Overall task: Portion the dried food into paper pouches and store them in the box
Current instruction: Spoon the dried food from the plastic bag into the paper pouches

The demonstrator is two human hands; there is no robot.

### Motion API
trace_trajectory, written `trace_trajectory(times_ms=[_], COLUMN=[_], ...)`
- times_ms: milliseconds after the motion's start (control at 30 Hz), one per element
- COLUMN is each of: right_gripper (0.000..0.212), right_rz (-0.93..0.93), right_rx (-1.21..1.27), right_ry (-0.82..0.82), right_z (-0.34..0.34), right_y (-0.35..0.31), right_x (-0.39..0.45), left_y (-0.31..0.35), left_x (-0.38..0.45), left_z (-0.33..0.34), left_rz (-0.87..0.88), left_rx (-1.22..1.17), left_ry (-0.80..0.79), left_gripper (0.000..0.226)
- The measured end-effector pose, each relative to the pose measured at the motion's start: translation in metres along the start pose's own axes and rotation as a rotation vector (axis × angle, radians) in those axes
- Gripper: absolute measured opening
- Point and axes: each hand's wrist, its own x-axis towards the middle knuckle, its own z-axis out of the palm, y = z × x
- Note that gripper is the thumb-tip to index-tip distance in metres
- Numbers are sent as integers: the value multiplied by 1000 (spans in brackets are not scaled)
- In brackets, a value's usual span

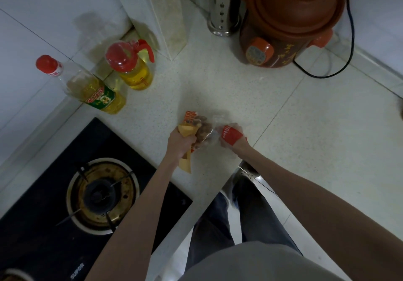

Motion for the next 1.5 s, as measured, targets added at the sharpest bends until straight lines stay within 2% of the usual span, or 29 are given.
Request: trace_trajectory(times_ms=[133, 267, 333, 400, 500, 633, 700, 867, 1167, 1367, 1500], right_gripper=[27, 36, 38, 31, 37, 16, 16, 34, 19, 19, 21], right_rz=[-127, -91, -195, -289, -139, -33, -4, 16, 75, 99, 95], right_rx=[245, 206, 245, 209, 145, 76, 66, 174, 300, 309, 318], right_ry=[107, 68, 127, 152, 106, 226, 244, 267, 326, 397, 433], right_z=[-1, -6, -10, -15, -23, -28, -33, -49, -92, -121, -142], right_y=[-1, 7, 7, 6, 3, 5, 8, 24, 67, 86, 82], right_x=[1, -5, -8, -11, -15, -6, -4, -9, -17, -33, -51], left_y=[-6, -9, -11, -13, -15, -16, -16, -16, -16, -7, 0], left_x=[0, -1, 0, 2, 4, 5, 5, 7, 7, -4, -17], left_z=[-8, -6, -6, -6, -8, -9, -9, -5, -4, 1, 4], left_rz=[-13, -12, -14, -21, -41, -44, -43, -47, -73, 10, 44], left_rx=[-35, -66, -65, -46, -59, -46, -46, -9, 110, 129, 214], left_ry=[19, 25, 30, 48, 60, 62, 68, 82, 146, 190, 239], left_gripper=[23, 24, 25, 23, 20, 23, 23, 21, 43, 47, 59])
